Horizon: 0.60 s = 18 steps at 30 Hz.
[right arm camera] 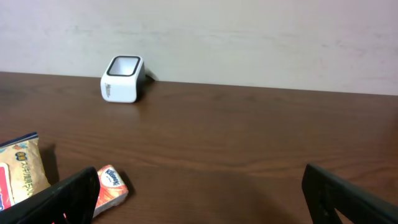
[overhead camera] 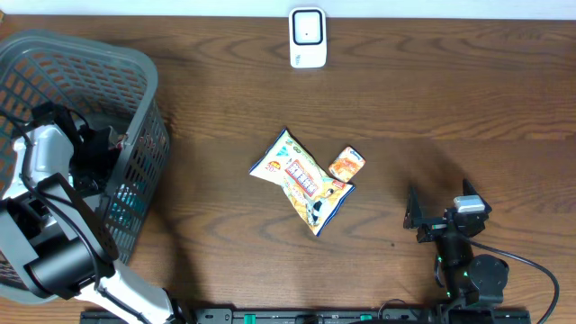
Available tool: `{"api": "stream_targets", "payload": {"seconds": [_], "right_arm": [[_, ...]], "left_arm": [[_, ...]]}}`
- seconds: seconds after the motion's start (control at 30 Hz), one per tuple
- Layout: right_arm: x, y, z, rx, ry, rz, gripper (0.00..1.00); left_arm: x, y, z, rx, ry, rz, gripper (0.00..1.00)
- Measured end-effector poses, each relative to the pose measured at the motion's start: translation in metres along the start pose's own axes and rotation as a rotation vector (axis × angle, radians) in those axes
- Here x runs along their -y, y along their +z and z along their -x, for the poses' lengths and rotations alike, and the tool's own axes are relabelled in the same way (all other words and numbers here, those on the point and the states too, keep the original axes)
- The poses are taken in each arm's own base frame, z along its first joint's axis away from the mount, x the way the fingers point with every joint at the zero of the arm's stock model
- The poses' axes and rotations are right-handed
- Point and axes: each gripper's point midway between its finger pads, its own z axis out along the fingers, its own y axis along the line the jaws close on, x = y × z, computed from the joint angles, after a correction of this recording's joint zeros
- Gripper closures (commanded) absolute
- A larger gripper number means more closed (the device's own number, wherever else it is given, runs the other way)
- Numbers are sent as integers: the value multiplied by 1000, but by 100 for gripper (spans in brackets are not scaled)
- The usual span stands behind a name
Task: Scan the item barcode
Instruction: 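Reach into the basket and grasp the blue Listerine bottle cap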
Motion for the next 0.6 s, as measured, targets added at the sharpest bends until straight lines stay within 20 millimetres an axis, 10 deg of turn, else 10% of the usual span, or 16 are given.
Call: {"api": "stream_targets", "payload": {"seconds": [0.6], "right_arm": [[0,0,0,0,0,0,1]], "left_arm": [[-13,3,8,37,-380,75,2]]}}
